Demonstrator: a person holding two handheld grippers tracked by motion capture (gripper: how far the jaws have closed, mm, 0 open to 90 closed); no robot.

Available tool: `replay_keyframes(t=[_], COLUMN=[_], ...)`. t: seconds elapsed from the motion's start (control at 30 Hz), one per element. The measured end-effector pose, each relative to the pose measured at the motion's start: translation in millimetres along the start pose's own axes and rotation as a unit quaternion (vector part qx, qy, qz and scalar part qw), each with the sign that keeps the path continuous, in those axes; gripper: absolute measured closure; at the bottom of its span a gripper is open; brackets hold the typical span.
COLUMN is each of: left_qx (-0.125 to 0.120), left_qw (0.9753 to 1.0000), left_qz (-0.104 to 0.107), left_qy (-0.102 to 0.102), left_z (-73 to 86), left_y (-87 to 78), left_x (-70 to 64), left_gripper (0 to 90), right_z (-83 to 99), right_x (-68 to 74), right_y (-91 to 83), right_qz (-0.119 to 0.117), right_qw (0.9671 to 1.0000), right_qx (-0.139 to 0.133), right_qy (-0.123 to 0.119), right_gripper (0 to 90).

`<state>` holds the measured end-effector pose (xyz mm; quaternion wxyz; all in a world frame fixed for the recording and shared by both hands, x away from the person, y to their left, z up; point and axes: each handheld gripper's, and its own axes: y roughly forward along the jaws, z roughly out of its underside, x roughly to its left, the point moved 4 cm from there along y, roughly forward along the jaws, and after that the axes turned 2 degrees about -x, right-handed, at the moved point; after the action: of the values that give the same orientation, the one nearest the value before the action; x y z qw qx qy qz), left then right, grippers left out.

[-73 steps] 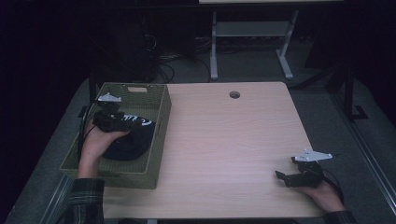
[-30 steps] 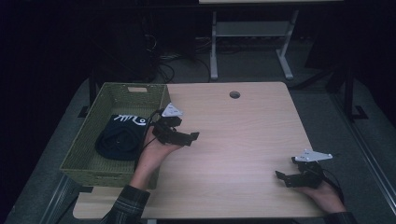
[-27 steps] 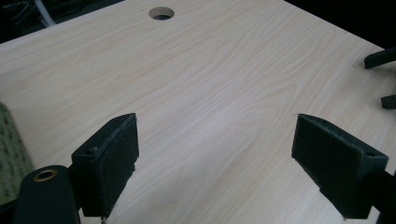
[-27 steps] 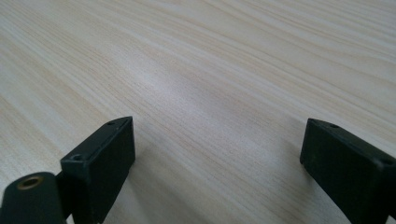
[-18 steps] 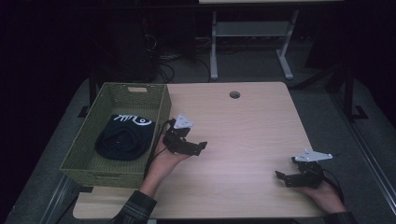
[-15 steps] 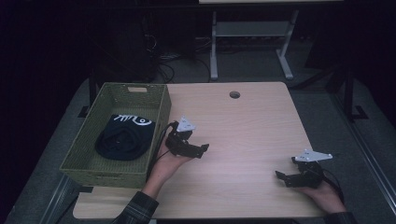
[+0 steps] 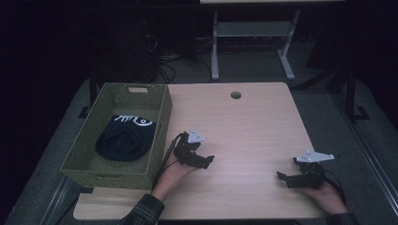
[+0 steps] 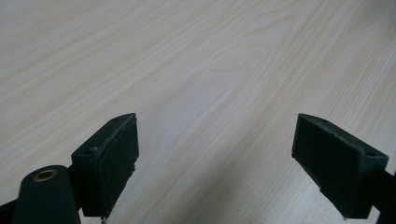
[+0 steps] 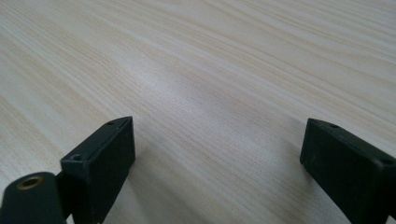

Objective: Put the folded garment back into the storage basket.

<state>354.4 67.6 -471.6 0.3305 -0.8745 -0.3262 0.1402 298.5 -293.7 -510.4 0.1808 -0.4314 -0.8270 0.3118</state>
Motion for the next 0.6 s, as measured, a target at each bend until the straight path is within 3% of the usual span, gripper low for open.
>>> replay_keyframes(t=[0.3,0.6], left_qx=[0.040,0.028], left_qw=[0.9991,0.9994], left_qz=[-0.005,-0.009], left_qy=[0.012,0.017], left_z=[20.7,23.5], left_y=[20.2,20.4], left_x=[-2.1,-0.9], left_gripper=[13.8,12.8], right_z=[0.0,0.0], right_x=[0.1,-0.2], right_y=[-0.1,0.0], right_qz=[0.000,0.001], right_qw=[1.0000,1.0000], right_qx=[0.000,0.000], right_qy=[0.001,-0.001], right_gripper=[9.9,9.9])
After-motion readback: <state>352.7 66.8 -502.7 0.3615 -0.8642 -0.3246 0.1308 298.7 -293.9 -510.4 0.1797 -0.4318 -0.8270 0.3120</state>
